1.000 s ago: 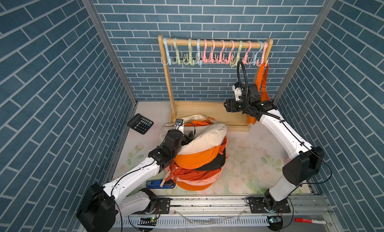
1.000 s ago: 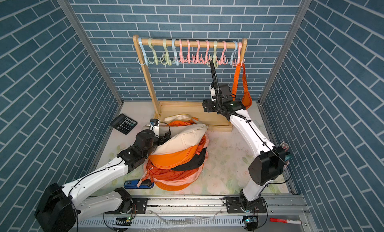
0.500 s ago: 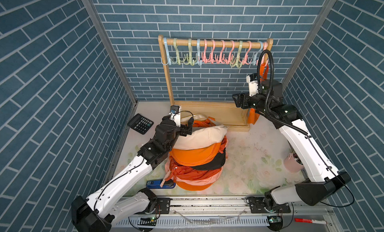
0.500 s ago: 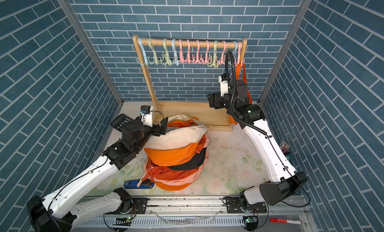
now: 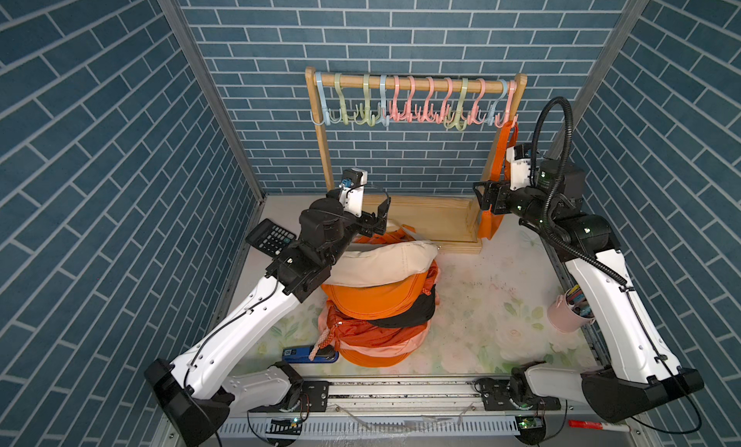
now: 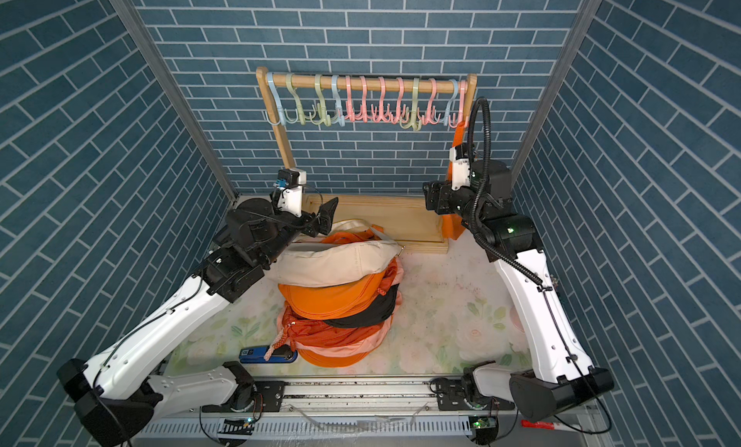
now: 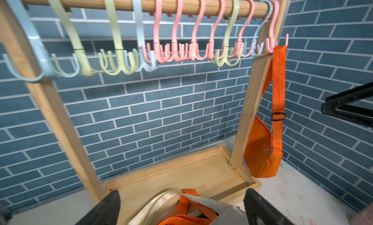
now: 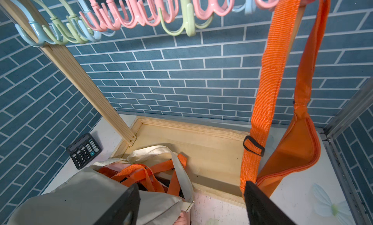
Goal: Take the bag off the hook
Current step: Place the bag inside the bag, then pick up the bag from the hook.
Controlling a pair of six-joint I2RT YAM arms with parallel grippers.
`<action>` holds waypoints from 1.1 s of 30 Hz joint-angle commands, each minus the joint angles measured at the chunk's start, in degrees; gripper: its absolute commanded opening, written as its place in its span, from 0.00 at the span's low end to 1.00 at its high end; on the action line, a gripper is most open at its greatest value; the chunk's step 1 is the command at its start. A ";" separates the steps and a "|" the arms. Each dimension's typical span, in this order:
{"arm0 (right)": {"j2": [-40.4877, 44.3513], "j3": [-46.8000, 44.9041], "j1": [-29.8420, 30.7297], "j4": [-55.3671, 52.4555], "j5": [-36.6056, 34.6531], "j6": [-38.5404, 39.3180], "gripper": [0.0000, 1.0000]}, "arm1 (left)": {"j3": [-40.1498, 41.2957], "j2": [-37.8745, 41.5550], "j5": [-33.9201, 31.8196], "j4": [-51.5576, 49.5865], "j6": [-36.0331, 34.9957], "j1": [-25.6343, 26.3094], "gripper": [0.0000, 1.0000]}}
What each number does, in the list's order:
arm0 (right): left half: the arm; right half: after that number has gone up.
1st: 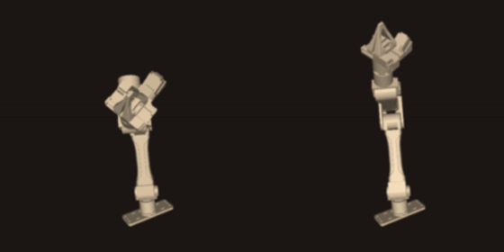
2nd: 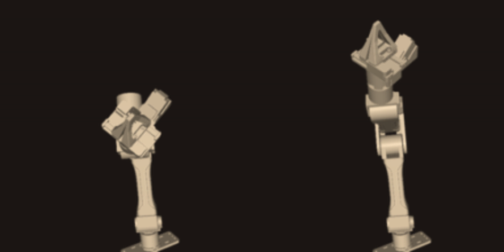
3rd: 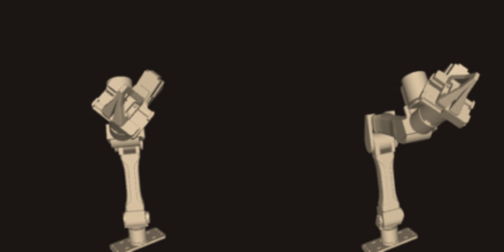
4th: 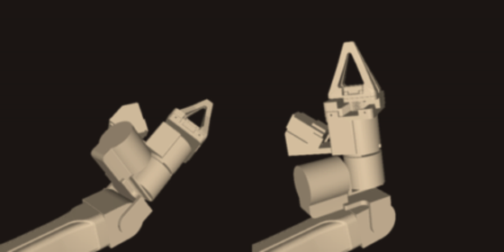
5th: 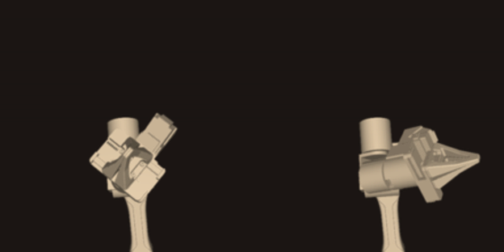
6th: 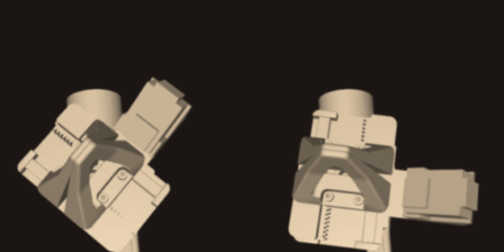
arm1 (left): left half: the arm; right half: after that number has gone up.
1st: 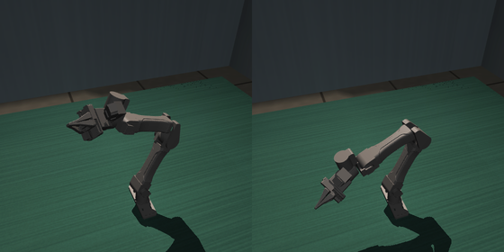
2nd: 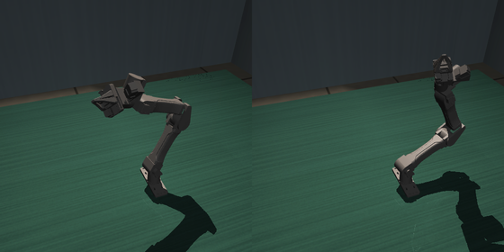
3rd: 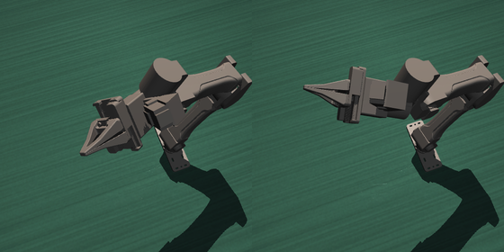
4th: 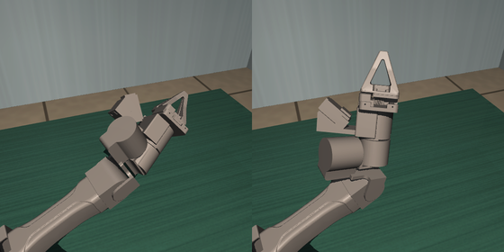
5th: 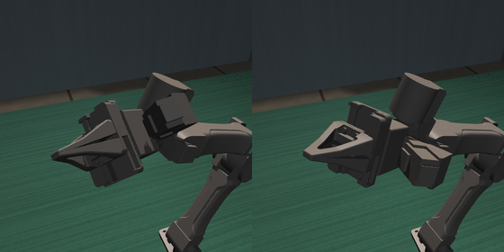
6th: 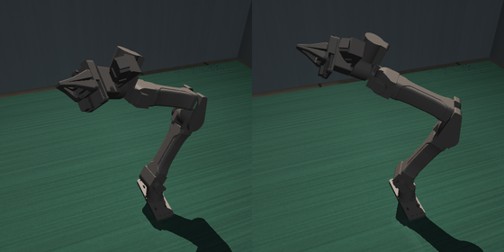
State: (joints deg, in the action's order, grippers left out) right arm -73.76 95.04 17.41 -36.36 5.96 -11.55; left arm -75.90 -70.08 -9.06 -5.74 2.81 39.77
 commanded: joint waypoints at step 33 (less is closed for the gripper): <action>6.17 -12.95 -24.82 10.28 14.60 -20.88 0.74 | -39.50 -58.34 18.05 24.13 7.30 10.92 0.97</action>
State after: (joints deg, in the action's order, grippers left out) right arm -68.31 82.28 -7.20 -28.34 19.20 -30.48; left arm -111.53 -126.41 8.69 16.62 8.54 50.17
